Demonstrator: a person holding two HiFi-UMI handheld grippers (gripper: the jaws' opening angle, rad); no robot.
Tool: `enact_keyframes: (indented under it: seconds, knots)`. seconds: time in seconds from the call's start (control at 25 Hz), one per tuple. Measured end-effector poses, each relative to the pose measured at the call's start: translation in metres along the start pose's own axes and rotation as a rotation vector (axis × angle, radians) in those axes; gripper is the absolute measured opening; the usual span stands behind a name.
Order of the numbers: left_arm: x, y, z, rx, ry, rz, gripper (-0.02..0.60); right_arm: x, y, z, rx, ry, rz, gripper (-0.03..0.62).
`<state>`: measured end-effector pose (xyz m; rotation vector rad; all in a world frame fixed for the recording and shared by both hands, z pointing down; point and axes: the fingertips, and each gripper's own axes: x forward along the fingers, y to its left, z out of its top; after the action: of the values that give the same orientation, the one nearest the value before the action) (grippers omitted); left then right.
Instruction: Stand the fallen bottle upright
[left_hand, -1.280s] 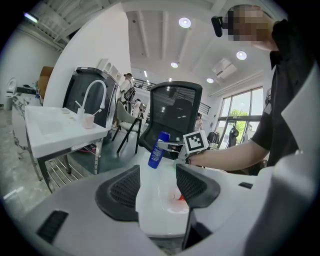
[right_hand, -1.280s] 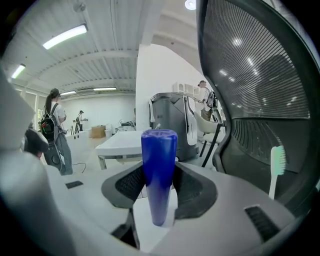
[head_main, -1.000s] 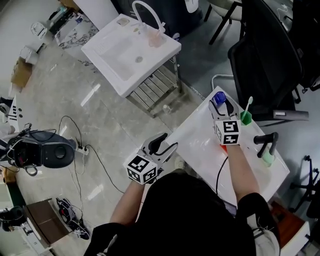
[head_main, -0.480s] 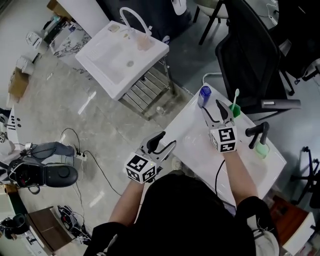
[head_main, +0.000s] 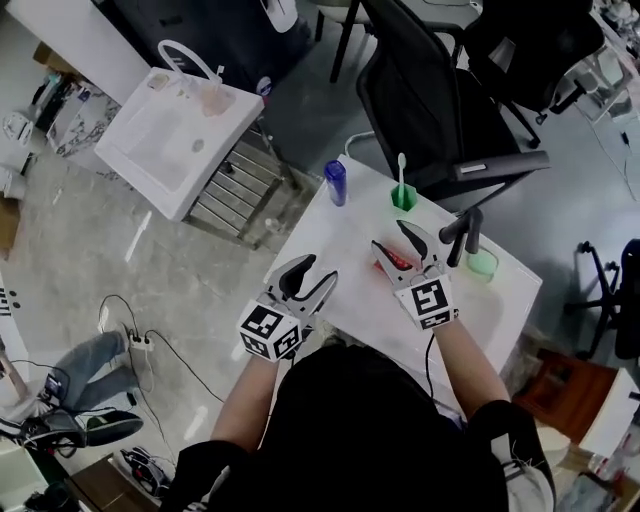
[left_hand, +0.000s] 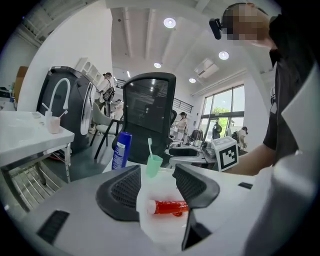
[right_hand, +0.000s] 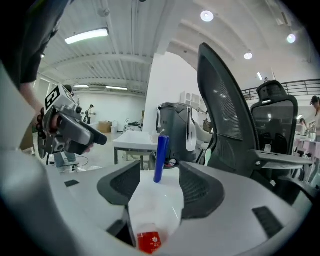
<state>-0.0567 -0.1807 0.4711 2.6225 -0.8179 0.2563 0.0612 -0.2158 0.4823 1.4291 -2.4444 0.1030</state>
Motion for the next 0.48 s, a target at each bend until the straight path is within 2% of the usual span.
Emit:
enact_keyframes:
  seconds: [0.12,0.24,0.48]
  knots:
    - [0.015,-0.011,-0.003,-0.001,0.017,-0.043,0.232,-0.020,-0.003,-0.016,0.003,0.030,-0.014,0.255]
    - [0.026,-0.020,-0.007,-0.003,0.033,-0.083,0.232,-0.035,-0.002,-0.042,-0.010,0.101,-0.018,0.255]
    - [0.036,-0.027,-0.011,-0.004,0.055,-0.124,0.232,-0.039,0.020,-0.096,-0.040,0.256,0.064,0.255]
